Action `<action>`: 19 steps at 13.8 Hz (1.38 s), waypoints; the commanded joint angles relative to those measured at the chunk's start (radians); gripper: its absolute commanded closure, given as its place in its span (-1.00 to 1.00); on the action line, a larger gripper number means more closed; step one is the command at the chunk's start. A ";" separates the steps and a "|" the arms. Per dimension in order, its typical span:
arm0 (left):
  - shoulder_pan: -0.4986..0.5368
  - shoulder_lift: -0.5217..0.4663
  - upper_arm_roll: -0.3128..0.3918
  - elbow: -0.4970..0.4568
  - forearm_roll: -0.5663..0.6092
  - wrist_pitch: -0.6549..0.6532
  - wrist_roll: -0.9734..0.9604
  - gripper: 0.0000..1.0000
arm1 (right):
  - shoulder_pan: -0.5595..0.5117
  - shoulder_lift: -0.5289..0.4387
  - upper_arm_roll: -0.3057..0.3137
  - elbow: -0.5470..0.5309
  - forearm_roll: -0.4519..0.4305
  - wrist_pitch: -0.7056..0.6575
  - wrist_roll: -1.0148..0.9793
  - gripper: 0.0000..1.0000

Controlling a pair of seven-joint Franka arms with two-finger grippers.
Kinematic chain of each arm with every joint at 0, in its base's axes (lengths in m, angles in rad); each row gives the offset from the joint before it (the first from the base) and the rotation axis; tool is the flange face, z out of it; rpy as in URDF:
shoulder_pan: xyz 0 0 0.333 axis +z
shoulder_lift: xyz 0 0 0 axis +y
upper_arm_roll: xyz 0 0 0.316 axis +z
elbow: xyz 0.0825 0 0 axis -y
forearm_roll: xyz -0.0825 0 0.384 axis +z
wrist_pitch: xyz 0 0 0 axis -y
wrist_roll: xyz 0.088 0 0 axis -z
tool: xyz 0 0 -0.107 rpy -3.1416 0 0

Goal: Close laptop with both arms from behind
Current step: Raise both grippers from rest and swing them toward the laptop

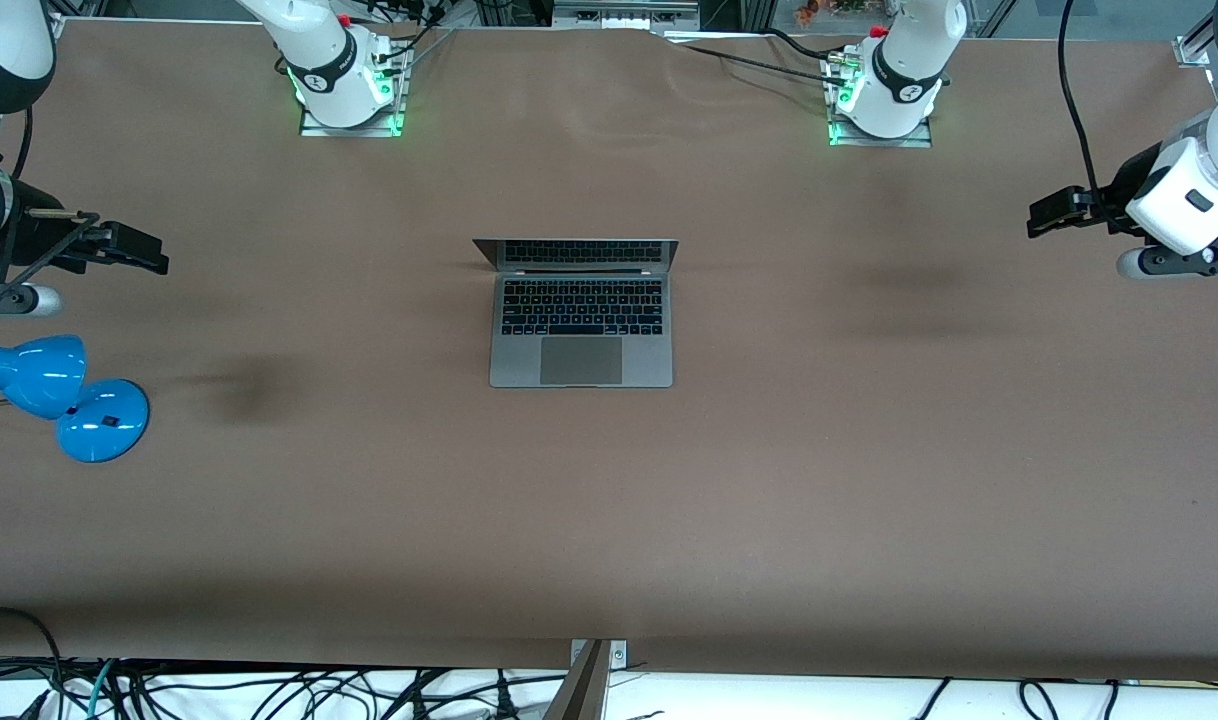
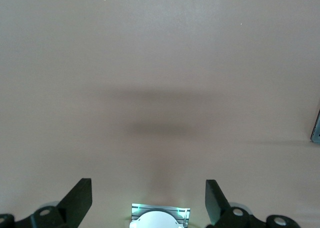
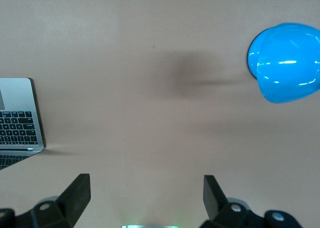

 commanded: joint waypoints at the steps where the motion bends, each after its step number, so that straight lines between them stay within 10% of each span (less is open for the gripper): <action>1: 0.010 -0.031 -0.004 -0.022 -0.002 0.015 -0.001 -1.00 | -0.003 -0.002 0.006 0.003 0.002 0.002 0.000 -1.00; 11: -0.002 -0.033 -0.013 -0.016 -0.063 -0.035 -0.003 -1.00 | -0.005 -0.002 0.006 0.003 0.001 0.003 -0.015 -1.00; 19: -0.005 -0.024 -0.189 -0.011 -0.169 -0.046 -0.171 -1.00 | -0.002 0.004 0.006 0.004 0.002 0.005 -0.015 -1.00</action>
